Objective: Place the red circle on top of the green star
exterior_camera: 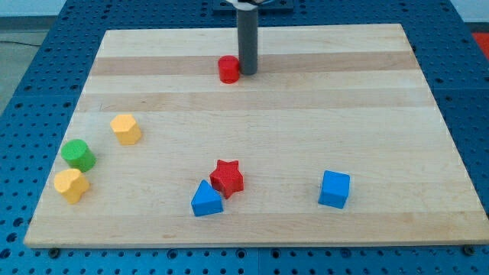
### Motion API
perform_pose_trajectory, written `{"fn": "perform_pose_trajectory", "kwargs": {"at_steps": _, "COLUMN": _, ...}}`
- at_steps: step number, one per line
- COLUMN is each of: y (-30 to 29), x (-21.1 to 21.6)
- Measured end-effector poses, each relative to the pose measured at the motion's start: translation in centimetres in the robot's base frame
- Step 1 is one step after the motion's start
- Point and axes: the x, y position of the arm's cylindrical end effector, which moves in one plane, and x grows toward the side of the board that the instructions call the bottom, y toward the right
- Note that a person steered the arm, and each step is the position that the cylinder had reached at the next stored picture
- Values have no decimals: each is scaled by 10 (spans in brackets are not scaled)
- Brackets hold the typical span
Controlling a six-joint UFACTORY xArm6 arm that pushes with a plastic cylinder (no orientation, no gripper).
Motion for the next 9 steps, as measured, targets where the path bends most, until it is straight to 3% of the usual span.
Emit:
{"fn": "perform_pose_trajectory", "kwargs": {"at_steps": 3, "y": -141, "x": 31}}
{"fn": "perform_pose_trajectory", "kwargs": {"at_steps": 4, "y": -121, "x": 73}}
{"fn": "perform_pose_trajectory", "kwargs": {"at_steps": 5, "y": -35, "x": 104}}
{"fn": "perform_pose_trajectory", "kwargs": {"at_steps": 6, "y": -12, "x": 83}}
{"fn": "perform_pose_trajectory", "kwargs": {"at_steps": 8, "y": 4, "x": 160}}
{"fn": "perform_pose_trajectory", "kwargs": {"at_steps": 9, "y": 5, "x": 175}}
